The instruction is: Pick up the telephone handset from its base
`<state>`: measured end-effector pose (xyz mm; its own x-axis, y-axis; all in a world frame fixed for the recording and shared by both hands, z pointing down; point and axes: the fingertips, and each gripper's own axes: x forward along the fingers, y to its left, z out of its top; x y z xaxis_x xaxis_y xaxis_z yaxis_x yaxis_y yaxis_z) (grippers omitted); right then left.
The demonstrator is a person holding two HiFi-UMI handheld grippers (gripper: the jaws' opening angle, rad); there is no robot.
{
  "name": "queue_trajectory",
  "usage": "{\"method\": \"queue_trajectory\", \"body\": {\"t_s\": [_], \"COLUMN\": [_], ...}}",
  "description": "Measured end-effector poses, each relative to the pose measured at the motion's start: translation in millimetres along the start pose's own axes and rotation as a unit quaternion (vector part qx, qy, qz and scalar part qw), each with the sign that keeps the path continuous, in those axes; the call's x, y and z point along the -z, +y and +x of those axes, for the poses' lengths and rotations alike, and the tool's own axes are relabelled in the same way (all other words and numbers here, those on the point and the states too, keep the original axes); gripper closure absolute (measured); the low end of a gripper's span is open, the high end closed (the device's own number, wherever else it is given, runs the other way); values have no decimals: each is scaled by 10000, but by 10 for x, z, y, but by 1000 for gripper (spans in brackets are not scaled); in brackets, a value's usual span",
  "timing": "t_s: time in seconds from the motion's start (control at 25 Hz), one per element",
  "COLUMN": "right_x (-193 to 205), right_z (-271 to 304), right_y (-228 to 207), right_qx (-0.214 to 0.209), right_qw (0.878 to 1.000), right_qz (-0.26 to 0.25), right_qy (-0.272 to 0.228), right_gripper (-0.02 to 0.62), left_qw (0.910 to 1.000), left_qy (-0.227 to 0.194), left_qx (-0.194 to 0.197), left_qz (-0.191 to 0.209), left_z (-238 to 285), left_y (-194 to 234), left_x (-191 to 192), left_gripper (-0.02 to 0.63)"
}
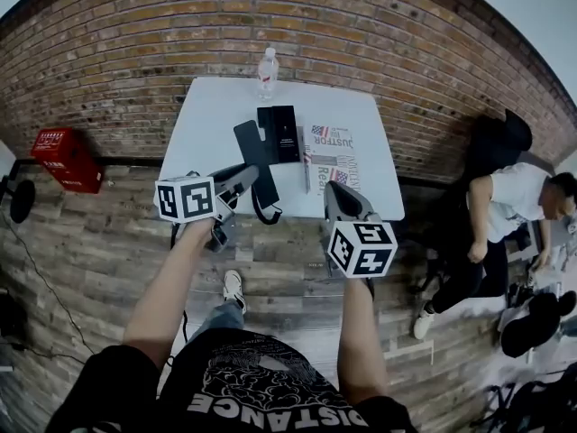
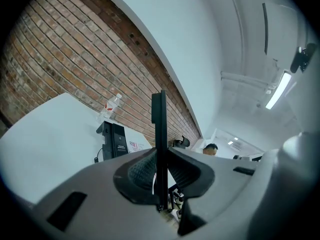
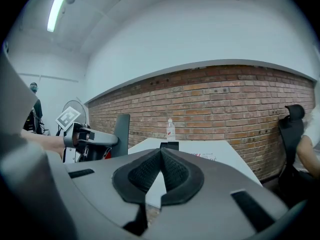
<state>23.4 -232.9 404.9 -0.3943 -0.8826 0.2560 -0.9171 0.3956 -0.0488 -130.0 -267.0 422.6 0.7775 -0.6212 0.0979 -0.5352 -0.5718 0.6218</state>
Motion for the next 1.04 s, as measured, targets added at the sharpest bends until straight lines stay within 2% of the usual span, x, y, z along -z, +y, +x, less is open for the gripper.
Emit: {"method": "queue_trajectory", "body": {"t_s": [0.2, 1.04], "right_x": [10, 31], "right_z": [-105, -262], "right_y": [21, -6], "right_qx": [21, 124], "right_qw": [9999, 9998], "right_qz": [-79, -125], "right_qy": [-69, -83], "right_gripper": [597, 597], "left_qw": [9995, 9994], "left_qy": [26, 62], "left_qx": [-132, -26], "left_qz": [274, 346], "left_z": [-33, -40], "left_y": [-60, -208], "left_x": [78, 189], "left_gripper": [534, 534]}}
